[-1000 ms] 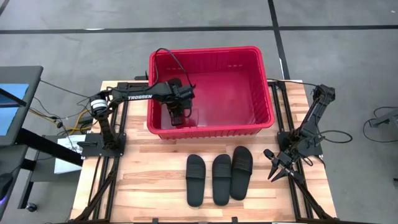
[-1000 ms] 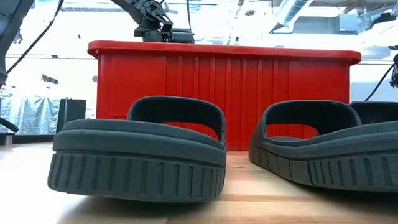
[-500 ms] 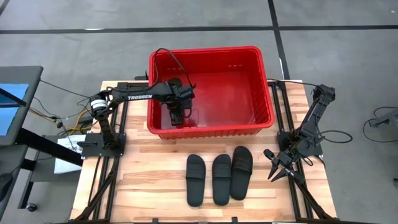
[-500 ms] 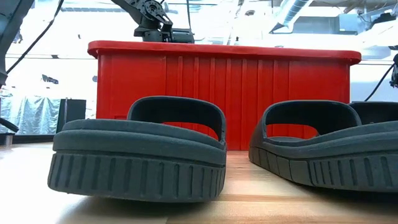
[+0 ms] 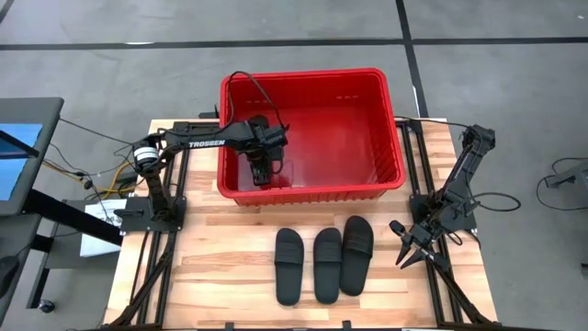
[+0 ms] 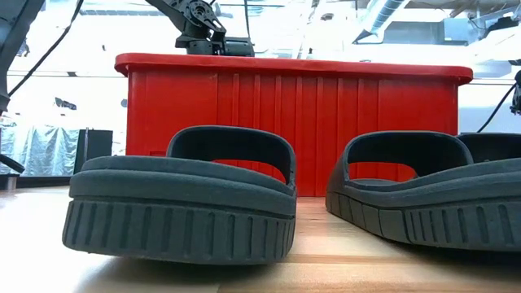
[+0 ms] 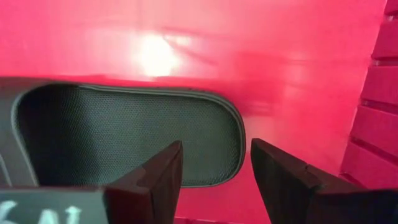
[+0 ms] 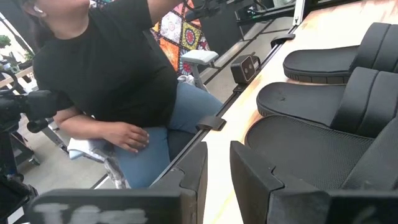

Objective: Pick and place slides into bin
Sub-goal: Put the black slides into the red bin

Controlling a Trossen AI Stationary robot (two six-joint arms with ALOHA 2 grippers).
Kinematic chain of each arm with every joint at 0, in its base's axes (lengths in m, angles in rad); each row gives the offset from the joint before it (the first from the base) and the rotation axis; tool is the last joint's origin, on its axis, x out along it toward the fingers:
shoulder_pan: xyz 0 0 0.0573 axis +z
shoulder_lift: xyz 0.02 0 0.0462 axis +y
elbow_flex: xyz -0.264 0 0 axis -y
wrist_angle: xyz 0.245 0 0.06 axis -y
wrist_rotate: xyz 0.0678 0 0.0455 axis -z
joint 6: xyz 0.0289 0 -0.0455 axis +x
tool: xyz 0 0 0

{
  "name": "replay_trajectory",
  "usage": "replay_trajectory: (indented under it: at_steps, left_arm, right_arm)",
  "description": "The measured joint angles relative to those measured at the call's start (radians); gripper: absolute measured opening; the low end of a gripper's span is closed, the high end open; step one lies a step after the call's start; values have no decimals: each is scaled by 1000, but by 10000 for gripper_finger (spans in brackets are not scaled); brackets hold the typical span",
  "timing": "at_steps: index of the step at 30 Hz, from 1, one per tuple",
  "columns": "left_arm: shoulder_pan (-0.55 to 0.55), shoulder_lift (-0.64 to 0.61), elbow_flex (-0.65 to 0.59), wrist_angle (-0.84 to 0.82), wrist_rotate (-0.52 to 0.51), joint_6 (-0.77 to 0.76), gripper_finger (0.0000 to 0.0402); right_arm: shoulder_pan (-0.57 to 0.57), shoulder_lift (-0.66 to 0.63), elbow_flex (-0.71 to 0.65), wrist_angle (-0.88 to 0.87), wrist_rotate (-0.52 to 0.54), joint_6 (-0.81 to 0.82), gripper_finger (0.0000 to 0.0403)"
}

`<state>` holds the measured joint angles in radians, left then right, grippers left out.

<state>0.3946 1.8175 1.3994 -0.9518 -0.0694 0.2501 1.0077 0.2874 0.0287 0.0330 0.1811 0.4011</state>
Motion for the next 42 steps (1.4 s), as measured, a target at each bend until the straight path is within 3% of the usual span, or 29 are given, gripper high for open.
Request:
replay_trajectory:
  at_steps: [29,42]
  left_arm:
    - [0,0,5,-87,3,-1,181]
    - [0,0,230,-216,4,7,181]
  right_arm:
    - [0,0,0,0,0,0,61]
    - [0,0,0,0,0,0,61]
